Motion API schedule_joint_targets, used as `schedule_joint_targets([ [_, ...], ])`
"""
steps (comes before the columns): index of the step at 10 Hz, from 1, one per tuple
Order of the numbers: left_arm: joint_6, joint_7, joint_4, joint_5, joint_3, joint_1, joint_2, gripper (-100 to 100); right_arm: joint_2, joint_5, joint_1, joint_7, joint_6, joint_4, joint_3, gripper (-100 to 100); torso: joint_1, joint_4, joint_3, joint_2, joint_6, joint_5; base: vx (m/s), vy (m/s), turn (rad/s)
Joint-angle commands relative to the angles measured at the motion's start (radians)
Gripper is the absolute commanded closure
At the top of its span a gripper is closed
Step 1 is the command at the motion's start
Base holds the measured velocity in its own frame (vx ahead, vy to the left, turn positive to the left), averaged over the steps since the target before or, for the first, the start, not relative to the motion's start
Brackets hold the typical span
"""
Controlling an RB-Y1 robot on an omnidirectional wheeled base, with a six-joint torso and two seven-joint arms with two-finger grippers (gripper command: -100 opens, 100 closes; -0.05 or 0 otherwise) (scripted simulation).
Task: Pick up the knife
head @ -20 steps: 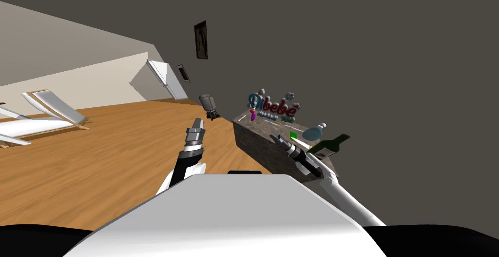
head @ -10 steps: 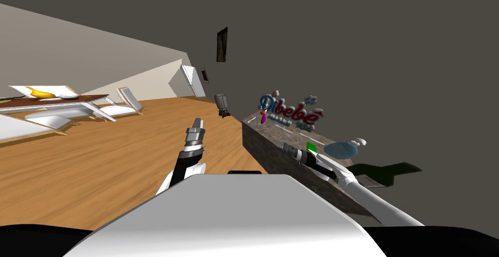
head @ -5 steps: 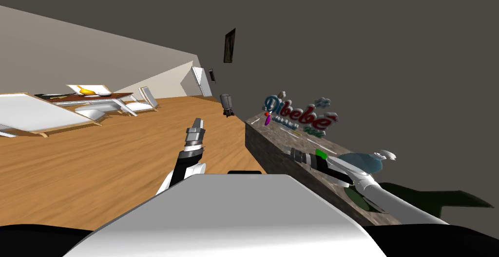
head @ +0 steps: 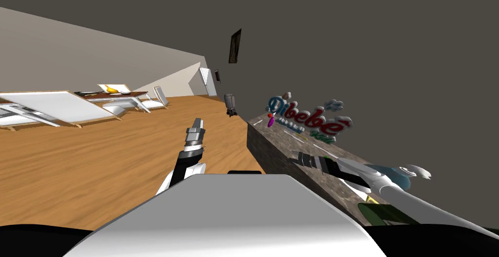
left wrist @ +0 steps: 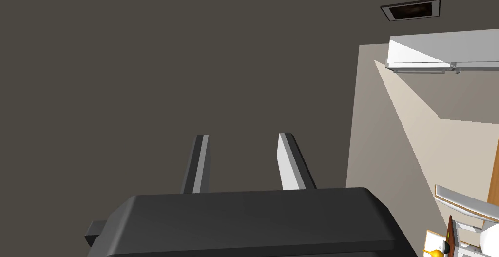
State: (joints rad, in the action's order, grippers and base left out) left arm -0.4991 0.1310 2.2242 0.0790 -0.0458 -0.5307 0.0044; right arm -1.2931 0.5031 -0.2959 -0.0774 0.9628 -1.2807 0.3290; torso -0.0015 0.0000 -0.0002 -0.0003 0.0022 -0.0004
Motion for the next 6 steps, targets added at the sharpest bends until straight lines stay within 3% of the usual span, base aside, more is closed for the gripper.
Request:
schedule_joint_targets([
  [1,0.000,0.000,0.000,0.000,0.000,0.000,0.000,0,-0.050,0.019,-0.019,0.002,-0.005,0.037,0.016,-100,0.000,0.000,0.000,0.000,0.000,0.000,0.027,-0.028,0.124],
  [2,0.000,0.000,0.000,0.000,0.000,0.000,0.000,0,-0.058,0.019,-0.019,0.002,-0.005,0.037,0.016,-100,0.000,0.000,0.000,0.000,-0.001,0.000,0.022,-0.029,0.079],
  [3,0.000,0.000,0.000,0.000,0.000,0.000,0.000,0,-0.099,0.036,-0.028,0.002,-0.001,0.071,0.033,-100,0.000,0.000,0.000,0.000,0.000,0.000,0.020,-0.033,0.176],
  [4,0.000,0.000,0.000,0.000,0.000,0.000,0.000,0,-0.099,0.036,-0.028,0.002,-0.001,0.080,0.033,-100,-0.001,0.000,0.000,0.000,-0.001,0.000,0.016,-0.034,0.067],
  [5,0.000,0.000,0.000,0.000,0.000,0.000,0.000,0,-0.138,0.053,-0.040,0.002,0.002,0.121,0.050,-100,0.000,0.000,0.000,0.001,0.000,0.000,0.021,-0.039,0.073],
  [6,0.000,0.000,0.000,0.000,0.000,0.000,0.000,0,-0.138,0.053,-0.040,0.002,0.002,0.121,0.050,-100,-0.001,0.000,0.000,0.001,0.000,0.000,0.016,-0.033,0.070],
])
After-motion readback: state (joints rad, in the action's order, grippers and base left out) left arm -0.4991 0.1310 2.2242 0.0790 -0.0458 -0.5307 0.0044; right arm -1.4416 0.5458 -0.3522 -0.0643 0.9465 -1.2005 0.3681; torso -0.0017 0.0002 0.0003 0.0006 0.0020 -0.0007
